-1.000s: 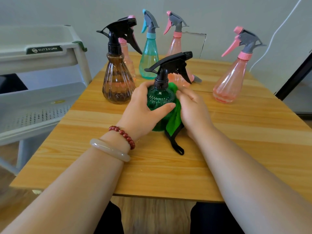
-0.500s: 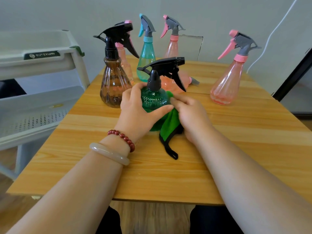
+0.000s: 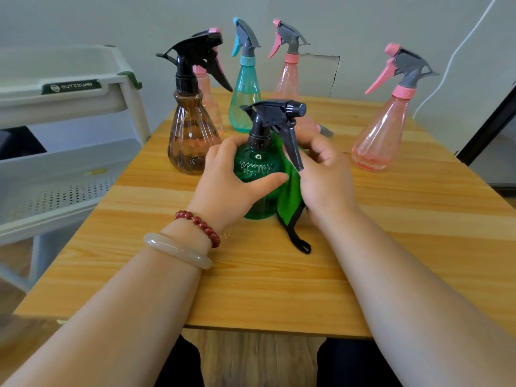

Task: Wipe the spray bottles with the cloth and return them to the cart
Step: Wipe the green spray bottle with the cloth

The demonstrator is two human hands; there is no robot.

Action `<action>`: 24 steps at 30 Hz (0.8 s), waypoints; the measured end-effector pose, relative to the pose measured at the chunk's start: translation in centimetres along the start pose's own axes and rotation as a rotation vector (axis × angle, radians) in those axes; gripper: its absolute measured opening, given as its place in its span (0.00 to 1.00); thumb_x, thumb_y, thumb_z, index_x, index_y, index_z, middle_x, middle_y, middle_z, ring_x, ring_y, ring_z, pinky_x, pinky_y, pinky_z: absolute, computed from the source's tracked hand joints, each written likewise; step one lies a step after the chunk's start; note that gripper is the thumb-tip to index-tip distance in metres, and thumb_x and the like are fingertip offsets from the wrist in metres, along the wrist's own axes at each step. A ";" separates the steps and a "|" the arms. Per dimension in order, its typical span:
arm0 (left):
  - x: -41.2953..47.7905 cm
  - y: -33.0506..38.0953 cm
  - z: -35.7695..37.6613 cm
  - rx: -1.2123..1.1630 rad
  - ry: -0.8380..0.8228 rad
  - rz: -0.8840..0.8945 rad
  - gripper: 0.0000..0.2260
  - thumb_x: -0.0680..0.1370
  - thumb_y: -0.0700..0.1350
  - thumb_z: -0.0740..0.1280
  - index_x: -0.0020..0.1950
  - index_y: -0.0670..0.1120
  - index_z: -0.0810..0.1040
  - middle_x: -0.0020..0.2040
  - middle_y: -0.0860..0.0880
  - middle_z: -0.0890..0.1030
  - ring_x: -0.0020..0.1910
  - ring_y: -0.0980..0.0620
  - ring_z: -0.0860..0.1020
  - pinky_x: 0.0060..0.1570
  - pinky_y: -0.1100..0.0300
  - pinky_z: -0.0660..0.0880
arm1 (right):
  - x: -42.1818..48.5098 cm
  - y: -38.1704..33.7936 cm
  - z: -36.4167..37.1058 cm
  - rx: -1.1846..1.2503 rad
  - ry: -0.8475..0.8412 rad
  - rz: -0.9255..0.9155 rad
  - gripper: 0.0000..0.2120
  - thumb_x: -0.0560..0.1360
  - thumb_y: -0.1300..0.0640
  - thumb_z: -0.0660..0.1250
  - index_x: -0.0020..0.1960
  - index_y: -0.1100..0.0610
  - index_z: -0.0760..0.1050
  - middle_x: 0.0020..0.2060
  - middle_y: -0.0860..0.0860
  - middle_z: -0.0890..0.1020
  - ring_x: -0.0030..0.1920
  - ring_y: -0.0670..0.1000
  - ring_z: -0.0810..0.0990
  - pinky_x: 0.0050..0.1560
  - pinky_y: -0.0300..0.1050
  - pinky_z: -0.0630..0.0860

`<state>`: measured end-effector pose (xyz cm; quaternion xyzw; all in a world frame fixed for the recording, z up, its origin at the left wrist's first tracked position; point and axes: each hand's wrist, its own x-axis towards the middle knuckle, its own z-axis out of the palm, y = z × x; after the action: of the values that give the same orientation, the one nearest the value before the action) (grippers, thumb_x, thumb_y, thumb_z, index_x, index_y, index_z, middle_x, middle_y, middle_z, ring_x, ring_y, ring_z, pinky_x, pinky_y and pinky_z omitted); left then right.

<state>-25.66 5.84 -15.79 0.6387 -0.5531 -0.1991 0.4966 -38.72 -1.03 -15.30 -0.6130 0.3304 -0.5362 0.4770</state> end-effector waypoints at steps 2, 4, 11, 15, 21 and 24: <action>-0.1 0.0 -0.1 0.000 0.001 0.020 0.27 0.69 0.55 0.76 0.61 0.62 0.64 0.61 0.58 0.68 0.53 0.69 0.70 0.54 0.77 0.65 | 0.3 0.5 -0.1 -0.077 0.008 0.052 0.07 0.77 0.59 0.70 0.47 0.47 0.83 0.44 0.47 0.86 0.48 0.49 0.84 0.48 0.47 0.80; -0.1 0.0 -0.1 -0.032 0.004 0.018 0.25 0.69 0.54 0.76 0.59 0.64 0.65 0.60 0.58 0.72 0.55 0.65 0.73 0.59 0.67 0.71 | 0.5 1.0 -0.5 -0.213 -0.030 0.161 0.06 0.77 0.58 0.69 0.48 0.49 0.84 0.44 0.48 0.86 0.47 0.52 0.84 0.50 0.53 0.81; -0.2 0.0 0.1 -0.100 -0.009 -0.020 0.27 0.70 0.51 0.76 0.62 0.59 0.64 0.58 0.59 0.72 0.57 0.64 0.75 0.59 0.64 0.75 | 0.0 0.0 -0.5 -0.088 0.022 -0.129 0.10 0.77 0.62 0.69 0.47 0.47 0.81 0.43 0.42 0.84 0.47 0.40 0.81 0.50 0.34 0.74; -0.3 0.2 0.0 -0.035 -0.010 -0.003 0.24 0.70 0.53 0.76 0.57 0.66 0.65 0.60 0.57 0.66 0.55 0.65 0.70 0.57 0.69 0.68 | 0.3 0.6 -0.5 -0.277 -0.003 0.035 0.07 0.78 0.59 0.68 0.49 0.49 0.82 0.46 0.45 0.84 0.48 0.45 0.81 0.48 0.38 0.76; -0.3 0.2 -0.1 -0.215 -0.039 -0.061 0.31 0.74 0.46 0.74 0.72 0.55 0.62 0.57 0.58 0.74 0.54 0.57 0.79 0.55 0.57 0.79 | 0.0 0.2 -0.8 -0.276 0.049 0.014 0.07 0.77 0.59 0.69 0.48 0.47 0.82 0.43 0.43 0.83 0.48 0.47 0.82 0.50 0.43 0.78; -0.4 0.4 0.4 -0.174 -0.055 -0.056 0.30 0.65 0.59 0.77 0.61 0.61 0.65 0.61 0.55 0.74 0.59 0.56 0.78 0.60 0.51 0.77 | -0.3 -0.2 -0.4 -0.184 0.029 -0.169 0.10 0.76 0.60 0.70 0.47 0.44 0.80 0.44 0.42 0.84 0.51 0.45 0.82 0.55 0.42 0.78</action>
<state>-26.30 6.11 -15.79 0.6025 -0.5290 -0.2776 0.5293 -39.17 -0.75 -15.23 -0.6720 0.3323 -0.5509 0.3668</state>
